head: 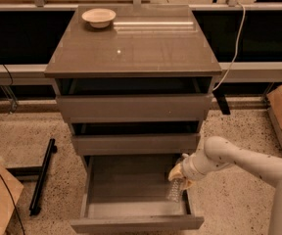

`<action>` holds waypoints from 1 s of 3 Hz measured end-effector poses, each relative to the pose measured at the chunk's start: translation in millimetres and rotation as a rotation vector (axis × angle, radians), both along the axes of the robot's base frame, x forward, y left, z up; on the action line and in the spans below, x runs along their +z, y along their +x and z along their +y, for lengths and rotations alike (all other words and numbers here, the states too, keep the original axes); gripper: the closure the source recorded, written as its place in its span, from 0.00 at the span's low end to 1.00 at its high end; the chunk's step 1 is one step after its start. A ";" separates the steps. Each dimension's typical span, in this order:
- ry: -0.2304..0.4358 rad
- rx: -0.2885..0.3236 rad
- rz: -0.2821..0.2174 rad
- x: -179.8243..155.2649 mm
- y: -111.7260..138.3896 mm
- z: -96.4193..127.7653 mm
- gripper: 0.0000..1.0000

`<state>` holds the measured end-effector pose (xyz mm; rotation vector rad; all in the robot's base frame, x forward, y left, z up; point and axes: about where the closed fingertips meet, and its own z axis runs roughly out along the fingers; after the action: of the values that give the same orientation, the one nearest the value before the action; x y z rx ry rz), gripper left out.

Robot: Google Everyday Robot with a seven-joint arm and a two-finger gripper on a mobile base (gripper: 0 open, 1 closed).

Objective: Pick water bottle from bottom drawer and place on counter

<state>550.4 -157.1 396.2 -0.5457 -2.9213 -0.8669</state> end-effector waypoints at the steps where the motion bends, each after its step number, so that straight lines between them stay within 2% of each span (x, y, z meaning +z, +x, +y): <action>1: -0.003 0.056 0.094 2.0 -24.2 -3.6 1.00; 2: -0.041 0.089 0.063 8.1 -12.6 0.5 1.00; 3: -0.075 0.080 -0.033 50.2 -17.5 -8.9 1.00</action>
Offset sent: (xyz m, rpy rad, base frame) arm 0.0009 0.0017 0.0132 -0.0738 0.0394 0.1104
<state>532.9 -166.0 446.4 -0.4199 -2.9925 -0.7674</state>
